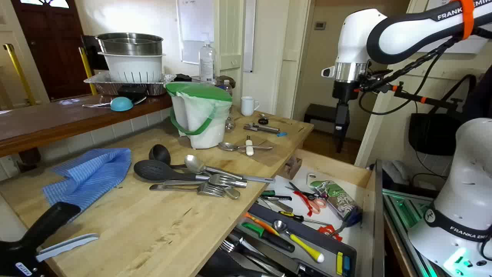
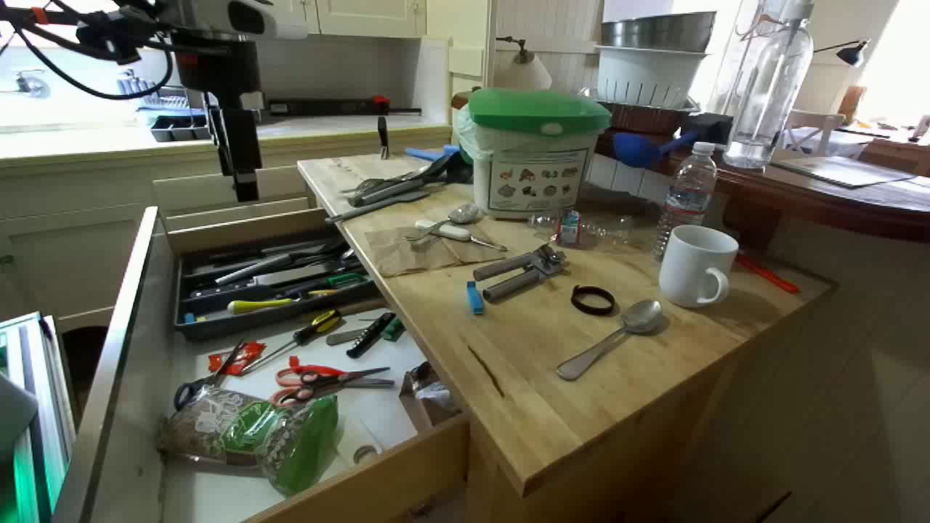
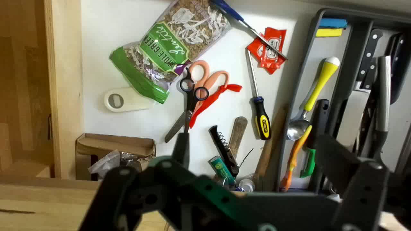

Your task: Put the can opener in the drawer

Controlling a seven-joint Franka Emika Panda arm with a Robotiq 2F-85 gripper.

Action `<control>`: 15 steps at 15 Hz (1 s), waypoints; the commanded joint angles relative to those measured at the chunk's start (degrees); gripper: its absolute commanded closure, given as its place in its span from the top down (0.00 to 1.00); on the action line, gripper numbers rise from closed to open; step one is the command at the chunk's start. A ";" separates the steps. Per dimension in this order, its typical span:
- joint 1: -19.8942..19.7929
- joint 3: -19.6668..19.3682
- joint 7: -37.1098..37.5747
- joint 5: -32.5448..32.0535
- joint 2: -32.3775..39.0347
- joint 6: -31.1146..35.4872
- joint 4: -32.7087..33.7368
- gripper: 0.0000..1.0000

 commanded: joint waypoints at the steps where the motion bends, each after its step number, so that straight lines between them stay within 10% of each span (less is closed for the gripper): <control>1: -0.40 0.37 -0.20 0.22 0.06 -0.08 0.08 1.00; 10: -0.40 0.37 -0.20 0.22 0.06 -0.08 0.08 1.00; 15: 2.47 -2.38 -2.59 7.46 5.08 16.03 3.27 1.00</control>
